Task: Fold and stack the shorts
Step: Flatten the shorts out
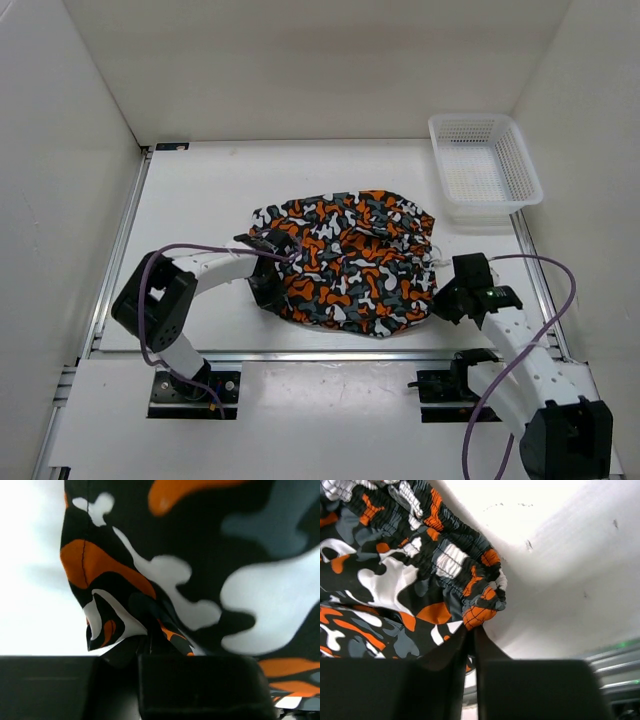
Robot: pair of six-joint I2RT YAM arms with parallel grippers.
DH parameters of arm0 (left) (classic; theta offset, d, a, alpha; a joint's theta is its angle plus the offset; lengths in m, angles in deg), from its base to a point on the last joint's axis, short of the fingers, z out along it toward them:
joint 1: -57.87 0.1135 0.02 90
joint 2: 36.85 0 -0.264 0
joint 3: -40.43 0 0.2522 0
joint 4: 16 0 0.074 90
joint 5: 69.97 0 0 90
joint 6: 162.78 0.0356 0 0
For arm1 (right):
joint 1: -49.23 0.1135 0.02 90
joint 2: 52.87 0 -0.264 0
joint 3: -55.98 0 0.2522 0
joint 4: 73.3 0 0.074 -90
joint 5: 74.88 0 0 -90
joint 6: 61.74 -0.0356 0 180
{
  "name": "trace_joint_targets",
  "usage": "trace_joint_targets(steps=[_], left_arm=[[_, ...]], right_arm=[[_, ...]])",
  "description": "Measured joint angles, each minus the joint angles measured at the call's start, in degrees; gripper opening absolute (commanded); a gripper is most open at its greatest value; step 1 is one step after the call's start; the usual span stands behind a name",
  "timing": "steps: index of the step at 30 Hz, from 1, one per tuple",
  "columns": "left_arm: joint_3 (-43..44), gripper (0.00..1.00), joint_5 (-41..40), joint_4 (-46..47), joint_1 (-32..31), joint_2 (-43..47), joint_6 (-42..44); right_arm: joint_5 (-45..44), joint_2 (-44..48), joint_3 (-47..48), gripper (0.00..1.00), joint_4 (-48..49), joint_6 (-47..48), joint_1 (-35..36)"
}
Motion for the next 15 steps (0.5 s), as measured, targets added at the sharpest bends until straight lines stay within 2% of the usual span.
trace_joint_targets(steps=[5,8,11,13,15], left_arm=[[4.07,0.1,-1.75,0.31,3.56,-1.33,3.08],[12.92,0.1,-3.39,-3.41,7.76,-1.81,6.91],[31.89,0.1,-5.86,-8.94,12.41,-5.03,12.02],[48.68,0.1,-7.32,-13.27,15.32,-8.68,15.41],[63.14,0.1,-8.46,-14.64,17.53,-11.34,18.23]], right_arm=[[0.0,-6.8,2.84,0.0,3.65,0.98,0.0],[0.0,-15.13,12.39,0.0,4.96,2.82,0.0],[0.33,-26.86,31.1,0.0,6.45,5.88,-0.22],[0.57,-33.44,44.85,0.0,7.58,7.89,-0.37],[0.85,-36.81,55.82,0.0,9.88,9.81,-0.37]])
